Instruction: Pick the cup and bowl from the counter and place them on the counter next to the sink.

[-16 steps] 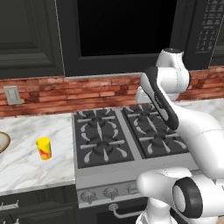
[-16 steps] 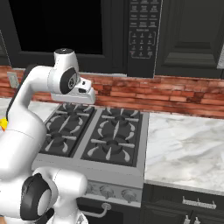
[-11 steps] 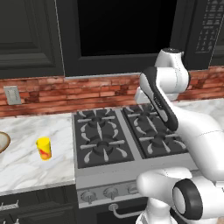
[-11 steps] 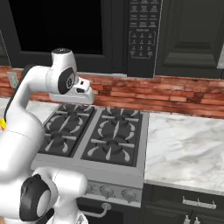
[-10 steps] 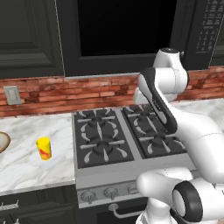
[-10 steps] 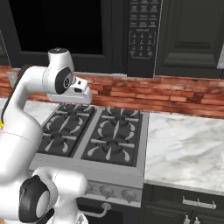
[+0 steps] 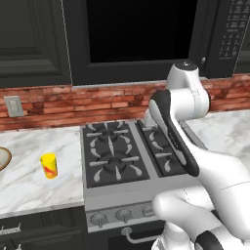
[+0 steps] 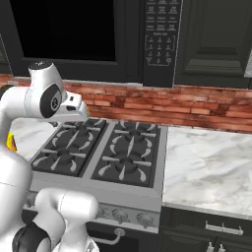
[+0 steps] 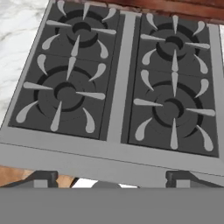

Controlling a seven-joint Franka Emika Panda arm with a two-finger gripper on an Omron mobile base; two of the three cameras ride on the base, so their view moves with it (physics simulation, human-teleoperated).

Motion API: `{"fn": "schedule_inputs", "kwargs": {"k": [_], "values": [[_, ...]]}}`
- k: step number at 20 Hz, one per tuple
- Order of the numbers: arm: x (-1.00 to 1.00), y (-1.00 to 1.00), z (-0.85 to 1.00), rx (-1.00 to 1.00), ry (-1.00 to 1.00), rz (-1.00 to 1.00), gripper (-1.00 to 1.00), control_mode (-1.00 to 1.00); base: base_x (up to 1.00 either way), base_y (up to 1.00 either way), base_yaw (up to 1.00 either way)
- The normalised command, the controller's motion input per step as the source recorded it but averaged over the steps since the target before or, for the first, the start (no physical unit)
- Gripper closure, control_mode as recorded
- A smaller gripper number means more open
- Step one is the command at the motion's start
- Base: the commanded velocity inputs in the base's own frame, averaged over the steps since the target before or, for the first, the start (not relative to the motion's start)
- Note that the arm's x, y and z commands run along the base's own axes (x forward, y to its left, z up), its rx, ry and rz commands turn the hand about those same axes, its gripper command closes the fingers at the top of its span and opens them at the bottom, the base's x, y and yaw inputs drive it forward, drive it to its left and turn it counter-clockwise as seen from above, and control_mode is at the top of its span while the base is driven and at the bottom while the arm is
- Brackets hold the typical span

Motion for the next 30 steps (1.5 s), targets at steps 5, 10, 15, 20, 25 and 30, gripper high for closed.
{"fn": "schedule_inputs", "kwargs": {"k": [5, 10, 15, 20, 25, 30], "values": [[-0.11, 0.49, 0.00, 0.01, 0.00, 0.04, -1.00, -1.00, 0.00, 0.00, 0.00], [0.00, 0.71, 0.00, 0.04, 0.00, 0.03, -1.00, -1.00, 0.00, 0.00, 0.00], [0.00, 0.54, 0.02, 0.13, -0.05, 0.03, -1.00, -1.00, 0.00, 0.00, 0.00], [-0.08, 0.45, 0.01, 0.23, -0.05, 0.06, -1.00, -1.00, 0.00, 0.00, 0.00], [-0.02, 0.46, 0.01, 0.19, -0.02, 0.05, -1.00, -1.00, 0.00, 0.00, 0.00], [0.10, 0.45, 0.00, -0.01, 0.03, 0.01, -1.00, -1.00, 0.00, 0.00, 0.00]]}}
